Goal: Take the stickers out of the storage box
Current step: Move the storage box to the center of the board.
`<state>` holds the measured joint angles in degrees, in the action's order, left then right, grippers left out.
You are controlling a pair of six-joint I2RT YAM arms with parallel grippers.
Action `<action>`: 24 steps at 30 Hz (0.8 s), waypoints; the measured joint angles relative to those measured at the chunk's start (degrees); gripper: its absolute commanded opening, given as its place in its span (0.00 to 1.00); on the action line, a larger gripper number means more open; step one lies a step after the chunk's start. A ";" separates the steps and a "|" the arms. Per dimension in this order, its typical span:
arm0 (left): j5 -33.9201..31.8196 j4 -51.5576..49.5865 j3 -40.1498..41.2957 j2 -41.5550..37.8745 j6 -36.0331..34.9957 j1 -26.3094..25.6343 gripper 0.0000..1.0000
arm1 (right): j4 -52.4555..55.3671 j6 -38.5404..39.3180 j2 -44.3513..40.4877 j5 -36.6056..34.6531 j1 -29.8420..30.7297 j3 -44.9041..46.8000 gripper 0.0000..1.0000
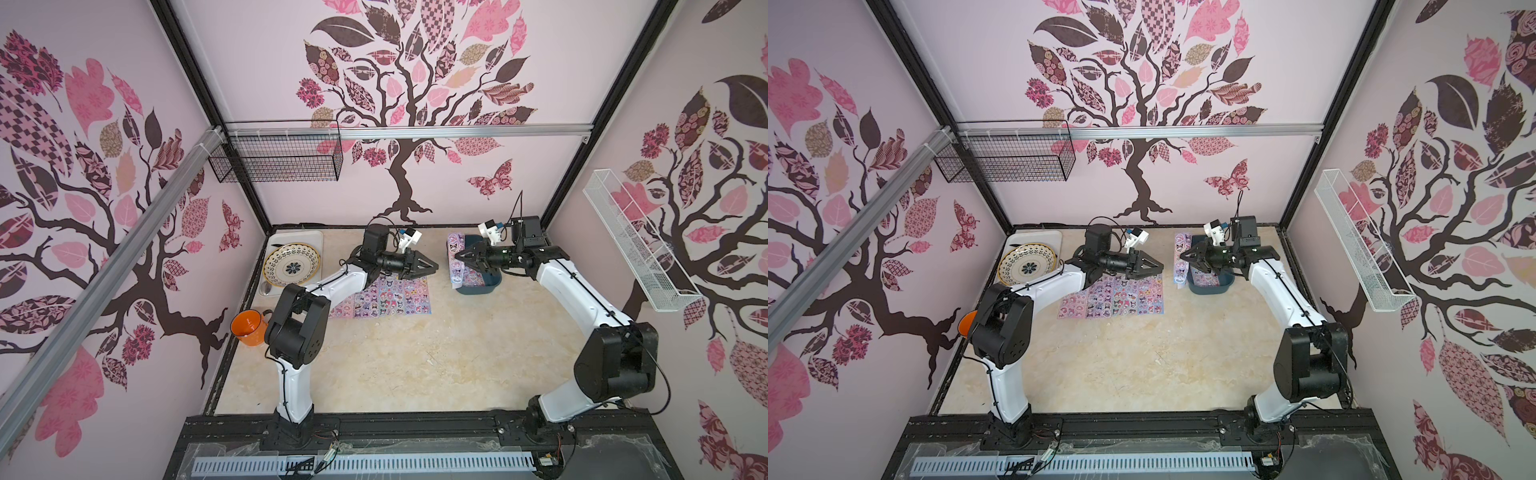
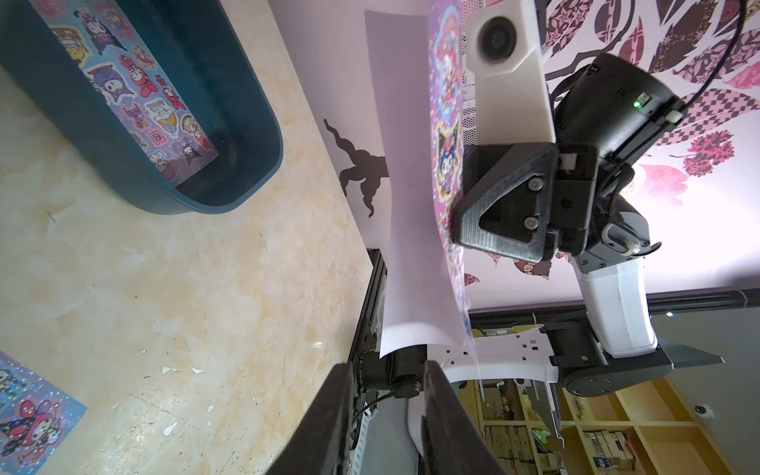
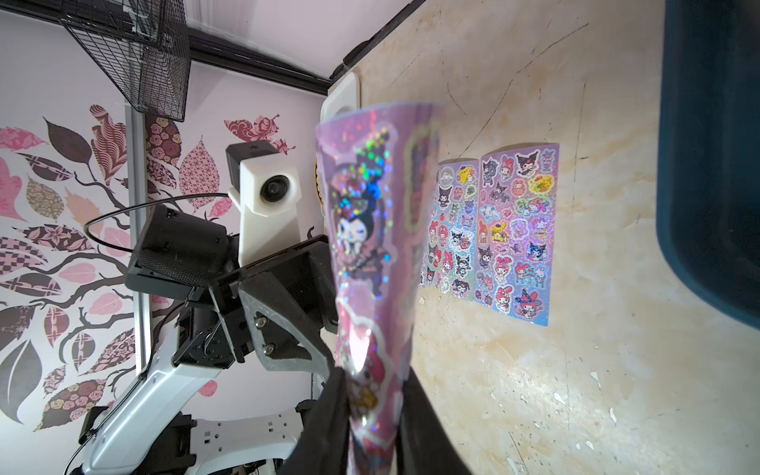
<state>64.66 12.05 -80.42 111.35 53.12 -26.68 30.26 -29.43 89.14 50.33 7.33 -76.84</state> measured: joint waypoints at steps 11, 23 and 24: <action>0.46 3.30 0.00 0.00 2.60 -1.11 0.35 | -2.54 -1.64 1.70 0.00 4.04 -0.39 0.24; 0.46 3.23 0.00 0.00 2.54 -1.11 0.35 | -2.43 -1.25 2.32 -2.91 3.91 -0.39 0.24; 0.33 3.21 0.00 0.00 2.51 -1.11 0.35 | -2.40 -1.22 2.32 -3.28 3.76 -0.39 0.24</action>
<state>64.99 15.27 -80.42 111.35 55.64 -27.79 27.86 -30.65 91.46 47.05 11.09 -77.23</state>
